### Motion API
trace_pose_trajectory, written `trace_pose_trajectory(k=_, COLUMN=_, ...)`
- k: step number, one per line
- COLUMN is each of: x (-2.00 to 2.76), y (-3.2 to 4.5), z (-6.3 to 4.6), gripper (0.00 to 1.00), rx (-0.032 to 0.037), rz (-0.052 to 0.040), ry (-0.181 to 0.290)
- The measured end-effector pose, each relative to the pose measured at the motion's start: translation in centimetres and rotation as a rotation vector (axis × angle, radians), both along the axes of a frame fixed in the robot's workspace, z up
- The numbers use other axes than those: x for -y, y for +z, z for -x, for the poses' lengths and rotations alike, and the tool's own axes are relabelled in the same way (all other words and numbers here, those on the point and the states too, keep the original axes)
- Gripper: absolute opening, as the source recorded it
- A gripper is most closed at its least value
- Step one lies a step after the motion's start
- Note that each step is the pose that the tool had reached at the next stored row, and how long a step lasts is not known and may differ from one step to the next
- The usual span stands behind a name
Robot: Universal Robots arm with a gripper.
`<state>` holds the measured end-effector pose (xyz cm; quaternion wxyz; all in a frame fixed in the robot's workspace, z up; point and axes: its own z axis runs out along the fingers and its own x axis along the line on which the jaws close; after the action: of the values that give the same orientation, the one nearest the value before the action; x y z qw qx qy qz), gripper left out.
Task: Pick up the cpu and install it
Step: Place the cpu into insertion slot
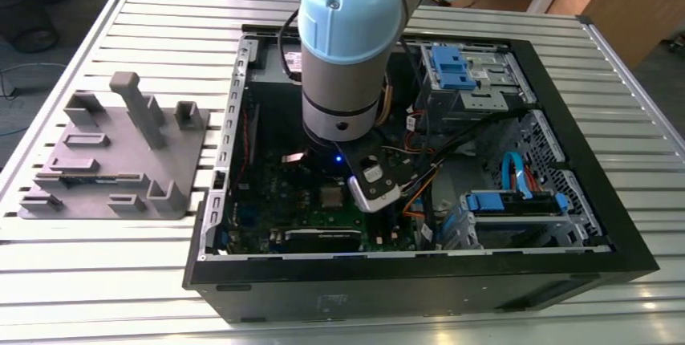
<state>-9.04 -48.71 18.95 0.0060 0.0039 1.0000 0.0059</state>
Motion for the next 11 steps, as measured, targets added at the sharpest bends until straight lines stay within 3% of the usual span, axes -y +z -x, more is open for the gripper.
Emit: trace_pose_trajectory(k=11, x=0.0, y=0.17, z=0.0, gripper=0.47, rx=0.0, rz=-0.0001, ry=0.0)
